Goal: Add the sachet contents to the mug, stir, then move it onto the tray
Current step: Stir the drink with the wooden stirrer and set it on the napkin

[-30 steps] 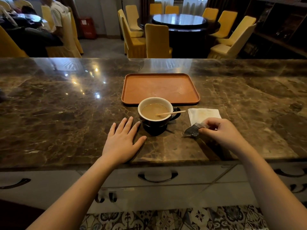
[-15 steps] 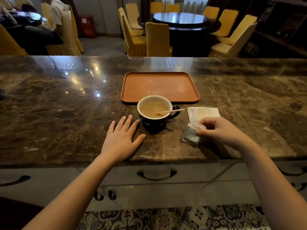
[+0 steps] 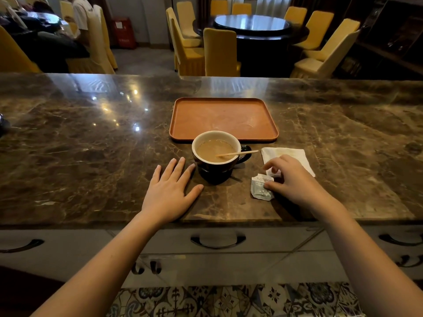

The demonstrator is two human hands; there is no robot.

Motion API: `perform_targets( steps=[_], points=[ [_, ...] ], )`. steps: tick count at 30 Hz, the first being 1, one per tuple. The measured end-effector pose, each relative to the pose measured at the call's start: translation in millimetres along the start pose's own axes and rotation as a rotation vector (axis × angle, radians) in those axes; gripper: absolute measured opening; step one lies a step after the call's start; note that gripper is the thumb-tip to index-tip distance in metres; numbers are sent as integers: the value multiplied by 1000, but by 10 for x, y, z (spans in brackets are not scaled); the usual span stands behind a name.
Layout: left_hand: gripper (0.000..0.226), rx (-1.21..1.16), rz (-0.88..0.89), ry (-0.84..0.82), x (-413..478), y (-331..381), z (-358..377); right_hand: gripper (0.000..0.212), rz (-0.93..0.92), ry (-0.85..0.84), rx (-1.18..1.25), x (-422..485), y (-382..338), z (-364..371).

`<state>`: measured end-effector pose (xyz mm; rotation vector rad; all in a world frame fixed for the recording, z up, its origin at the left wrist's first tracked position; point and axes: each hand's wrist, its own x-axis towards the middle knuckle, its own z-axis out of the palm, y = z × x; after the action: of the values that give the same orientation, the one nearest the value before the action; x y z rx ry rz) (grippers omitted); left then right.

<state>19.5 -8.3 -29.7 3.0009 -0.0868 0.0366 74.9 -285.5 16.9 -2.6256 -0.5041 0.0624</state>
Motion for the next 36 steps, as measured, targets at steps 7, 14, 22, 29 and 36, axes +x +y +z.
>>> perform_targets(
  steps=[7,14,22,29,36],
  points=[
    [73,-9,-2,11,1,-5,13,39,-110,200,297,34,-313,-83],
    [67,-7,-13,4,-9,11,-8,18,-3,143,774,131,-649,-19],
    [70,-2,-23,-11,14,3,8,17,-235,269,390,71,-724,25],
    [70,-24,-23,18,-2,7,16,19,-212,385,327,89,-666,116],
    [69,-22,-22,47,-11,6,28,17,-188,274,452,76,-777,136]
  ],
)
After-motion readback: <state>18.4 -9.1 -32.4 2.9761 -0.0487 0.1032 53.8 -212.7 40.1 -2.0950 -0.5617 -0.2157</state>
